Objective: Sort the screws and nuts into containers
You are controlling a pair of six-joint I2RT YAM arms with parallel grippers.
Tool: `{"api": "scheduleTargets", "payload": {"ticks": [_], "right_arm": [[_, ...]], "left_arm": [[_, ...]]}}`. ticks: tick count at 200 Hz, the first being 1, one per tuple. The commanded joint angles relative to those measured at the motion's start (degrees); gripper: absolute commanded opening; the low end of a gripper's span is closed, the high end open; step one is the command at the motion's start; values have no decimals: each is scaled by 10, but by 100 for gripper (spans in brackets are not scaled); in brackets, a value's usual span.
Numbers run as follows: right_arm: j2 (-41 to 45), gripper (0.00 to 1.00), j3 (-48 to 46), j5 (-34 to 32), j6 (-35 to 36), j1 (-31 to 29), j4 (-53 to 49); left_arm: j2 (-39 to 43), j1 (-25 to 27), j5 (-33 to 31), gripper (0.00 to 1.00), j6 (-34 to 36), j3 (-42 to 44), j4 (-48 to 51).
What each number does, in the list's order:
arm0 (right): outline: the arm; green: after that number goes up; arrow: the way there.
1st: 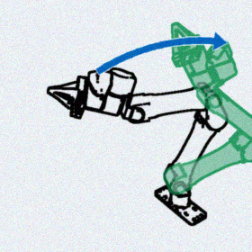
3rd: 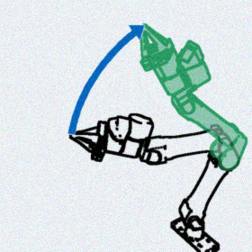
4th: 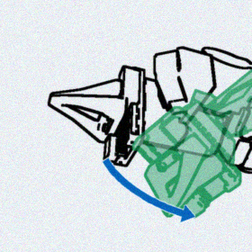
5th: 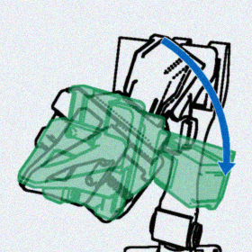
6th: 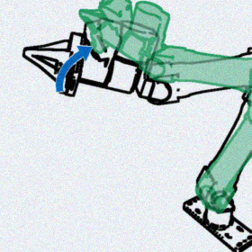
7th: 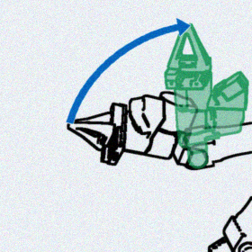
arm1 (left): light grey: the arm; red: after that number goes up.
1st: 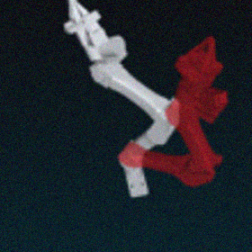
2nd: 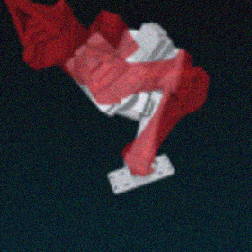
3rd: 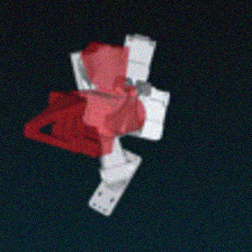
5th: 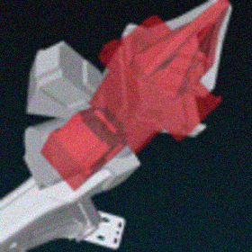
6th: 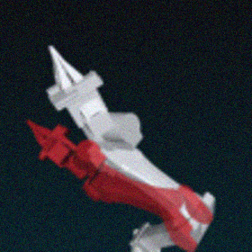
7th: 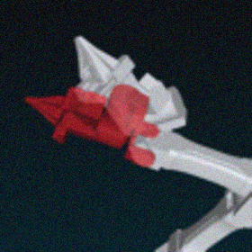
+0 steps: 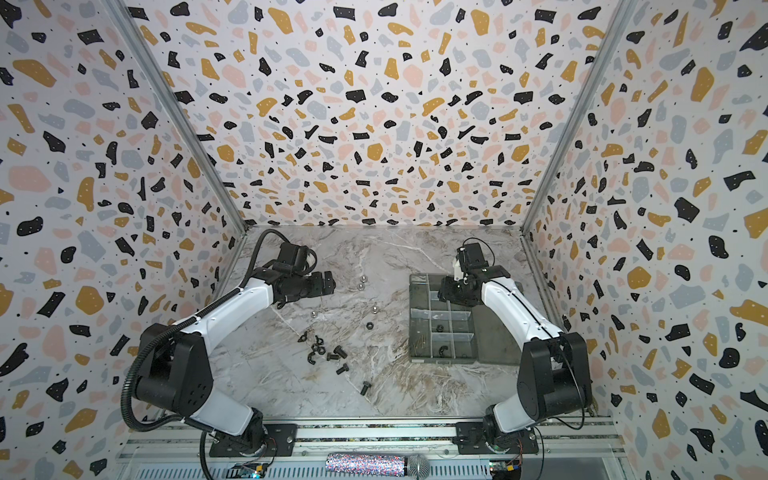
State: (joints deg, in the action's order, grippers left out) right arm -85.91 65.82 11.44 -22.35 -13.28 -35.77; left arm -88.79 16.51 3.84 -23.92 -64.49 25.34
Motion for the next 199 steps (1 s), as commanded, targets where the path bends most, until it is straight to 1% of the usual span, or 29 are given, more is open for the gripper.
{"api": "scheduleTargets", "payload": {"ticks": [1, 47, 84, 109, 160, 174, 199], "right_arm": [[19, 59, -2, 10, 12, -2, 3], [54, 59, -14, 12, 15, -23, -2], [77, 57, -12, -6, 22, -82, -19], [75, 53, -9, -4, 18, -122, -16], [-1, 53, 18, -25, 15, -227, 14], [-26, 53, 30, -35, 17, -250, 22], [-78, 53, 55, -32, 22, -279, 31]], "left_arm": [[28, 1, -7, 100, -5, 21, -14], [79, 10, -22, 100, -13, 64, -7], [141, 16, -33, 100, -25, 109, -1], [188, 16, -49, 100, -16, 110, 28], [265, 16, -71, 100, -6, 83, 102], [285, 16, -85, 100, -6, 78, 122], [308, 16, -111, 100, 3, 65, 166]]}}
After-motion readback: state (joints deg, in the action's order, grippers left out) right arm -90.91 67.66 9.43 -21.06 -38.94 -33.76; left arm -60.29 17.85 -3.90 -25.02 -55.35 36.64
